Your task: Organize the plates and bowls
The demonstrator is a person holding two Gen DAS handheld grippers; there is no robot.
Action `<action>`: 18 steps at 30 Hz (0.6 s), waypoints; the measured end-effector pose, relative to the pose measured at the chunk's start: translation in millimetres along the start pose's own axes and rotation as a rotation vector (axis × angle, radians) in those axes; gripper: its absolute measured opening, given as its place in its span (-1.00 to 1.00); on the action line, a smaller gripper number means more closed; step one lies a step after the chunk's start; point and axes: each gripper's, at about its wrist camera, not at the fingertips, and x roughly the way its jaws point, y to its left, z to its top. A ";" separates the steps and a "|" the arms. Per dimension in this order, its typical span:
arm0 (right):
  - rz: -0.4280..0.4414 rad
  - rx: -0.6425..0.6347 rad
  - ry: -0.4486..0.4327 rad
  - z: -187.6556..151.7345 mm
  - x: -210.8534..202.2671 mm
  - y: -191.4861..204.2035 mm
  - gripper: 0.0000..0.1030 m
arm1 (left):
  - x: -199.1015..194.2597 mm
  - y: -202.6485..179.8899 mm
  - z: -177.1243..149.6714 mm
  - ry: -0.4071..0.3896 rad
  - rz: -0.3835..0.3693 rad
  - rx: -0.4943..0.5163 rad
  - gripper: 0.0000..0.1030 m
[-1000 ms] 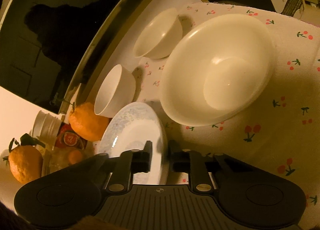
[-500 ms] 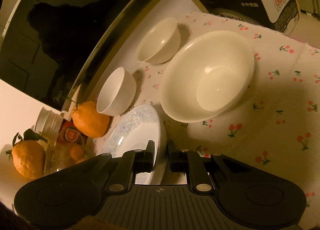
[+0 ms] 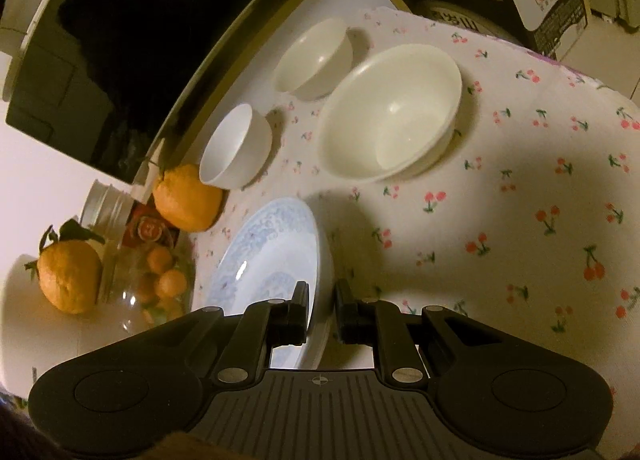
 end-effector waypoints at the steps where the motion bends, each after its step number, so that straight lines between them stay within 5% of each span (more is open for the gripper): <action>1: -0.007 0.000 0.007 -1.6 0.1 -0.7 -0.72 | -0.1 -0.2 -0.8 0.004 0.003 0.008 -0.63; 18: -0.068 0.006 0.132 -14.3 14.0 -4.6 -0.72 | 6.2 4.6 -2.3 0.046 0.079 0.080 -0.63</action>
